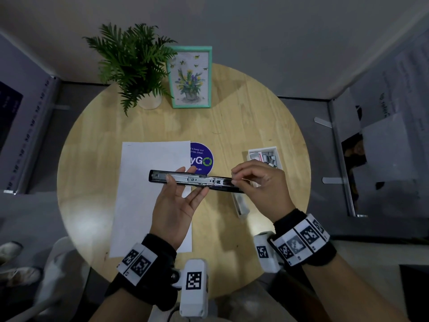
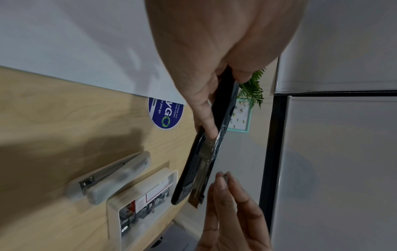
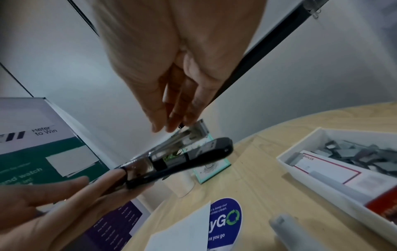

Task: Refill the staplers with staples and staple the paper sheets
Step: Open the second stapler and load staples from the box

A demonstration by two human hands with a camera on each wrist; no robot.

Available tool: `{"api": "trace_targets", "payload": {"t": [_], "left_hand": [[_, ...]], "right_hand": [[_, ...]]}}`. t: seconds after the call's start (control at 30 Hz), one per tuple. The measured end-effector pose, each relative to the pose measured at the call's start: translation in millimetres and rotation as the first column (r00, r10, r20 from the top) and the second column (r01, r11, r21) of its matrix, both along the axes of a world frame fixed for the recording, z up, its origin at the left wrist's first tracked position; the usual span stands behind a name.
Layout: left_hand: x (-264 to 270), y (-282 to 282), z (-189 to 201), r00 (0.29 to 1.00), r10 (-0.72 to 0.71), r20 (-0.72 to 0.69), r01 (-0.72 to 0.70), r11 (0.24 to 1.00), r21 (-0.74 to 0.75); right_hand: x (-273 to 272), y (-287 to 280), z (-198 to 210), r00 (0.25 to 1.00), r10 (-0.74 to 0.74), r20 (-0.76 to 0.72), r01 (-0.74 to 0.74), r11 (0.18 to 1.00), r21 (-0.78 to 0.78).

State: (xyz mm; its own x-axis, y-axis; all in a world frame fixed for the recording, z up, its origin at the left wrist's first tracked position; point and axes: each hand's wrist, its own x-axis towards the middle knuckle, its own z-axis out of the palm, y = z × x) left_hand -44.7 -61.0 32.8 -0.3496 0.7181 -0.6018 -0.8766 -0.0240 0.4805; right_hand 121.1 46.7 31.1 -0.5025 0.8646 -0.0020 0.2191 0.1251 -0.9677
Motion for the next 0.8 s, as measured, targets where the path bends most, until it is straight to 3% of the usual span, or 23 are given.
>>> {"api": "trace_targets", "payload": {"t": [0.1, 0.6, 0.8], "left_hand": [[0, -1, 2, 1.000, 0.001, 0.007, -0.001, 1.000, 0.002], [1, -1, 4, 0.999, 0.000, 0.039, -0.001, 1.000, 0.011], [2, -1, 5, 0.999, 0.010, 0.041, -0.010, 1.000, 0.011]], "right_hand": [[0, -2, -1, 1.000, 0.002, 0.023, -0.004, 0.999, 0.050], [-4, -9, -7, 1.000, -0.018, -0.025, 0.015, 0.994, -0.109], [-4, -9, -12, 0.999, -0.019, 0.043, 0.020, 1.000, -0.025]]}}
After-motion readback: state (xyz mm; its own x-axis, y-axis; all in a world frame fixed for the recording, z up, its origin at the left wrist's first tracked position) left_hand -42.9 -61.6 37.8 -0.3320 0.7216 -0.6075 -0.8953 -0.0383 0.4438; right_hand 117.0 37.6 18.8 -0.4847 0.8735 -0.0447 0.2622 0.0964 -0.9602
